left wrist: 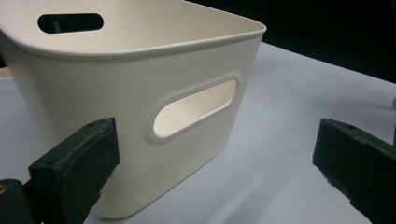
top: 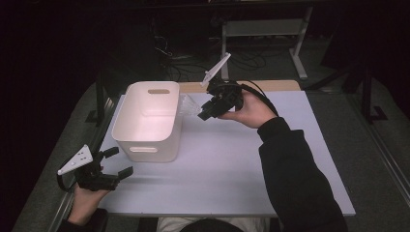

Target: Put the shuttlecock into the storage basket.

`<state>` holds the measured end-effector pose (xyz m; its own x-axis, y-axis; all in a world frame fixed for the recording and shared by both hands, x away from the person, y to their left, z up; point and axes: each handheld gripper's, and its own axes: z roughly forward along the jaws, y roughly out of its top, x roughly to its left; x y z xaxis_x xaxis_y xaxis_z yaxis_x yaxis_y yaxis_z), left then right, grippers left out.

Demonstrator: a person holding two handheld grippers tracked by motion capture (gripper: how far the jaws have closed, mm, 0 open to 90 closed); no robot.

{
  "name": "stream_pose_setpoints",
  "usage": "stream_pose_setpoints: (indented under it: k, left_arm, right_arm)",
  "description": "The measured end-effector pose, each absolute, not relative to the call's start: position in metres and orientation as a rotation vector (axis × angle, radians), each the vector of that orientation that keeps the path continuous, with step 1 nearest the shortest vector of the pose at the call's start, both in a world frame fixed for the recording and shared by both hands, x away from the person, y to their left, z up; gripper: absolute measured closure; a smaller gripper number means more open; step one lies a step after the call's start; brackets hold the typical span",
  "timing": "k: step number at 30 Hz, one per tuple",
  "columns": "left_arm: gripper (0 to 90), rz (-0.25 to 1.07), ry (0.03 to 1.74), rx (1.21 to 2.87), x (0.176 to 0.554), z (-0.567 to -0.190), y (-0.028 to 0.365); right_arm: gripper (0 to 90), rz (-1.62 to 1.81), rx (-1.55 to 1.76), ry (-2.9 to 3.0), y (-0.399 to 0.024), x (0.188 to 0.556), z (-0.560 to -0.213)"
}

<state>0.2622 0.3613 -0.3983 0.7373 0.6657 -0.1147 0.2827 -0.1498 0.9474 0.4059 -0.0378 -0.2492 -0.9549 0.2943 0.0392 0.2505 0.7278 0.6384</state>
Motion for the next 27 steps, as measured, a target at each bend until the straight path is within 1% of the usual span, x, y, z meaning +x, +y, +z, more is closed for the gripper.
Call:
stream_pose_setpoints:
  k: [11, 27]
  left_arm:
    - [0.3, 0.396, 0.755, 1.736, 0.262, -0.398, 0.361]
    - [0.3, 0.393, 0.753, 1.736, 0.262, -0.398, 0.361]
  right_arm:
    - [64.0, 1.057, 0.452, 2.862, -0.025, 0.414, -0.247]
    - [64.0, 1.032, 0.402, 2.882, 0.005, 0.418, -0.243]
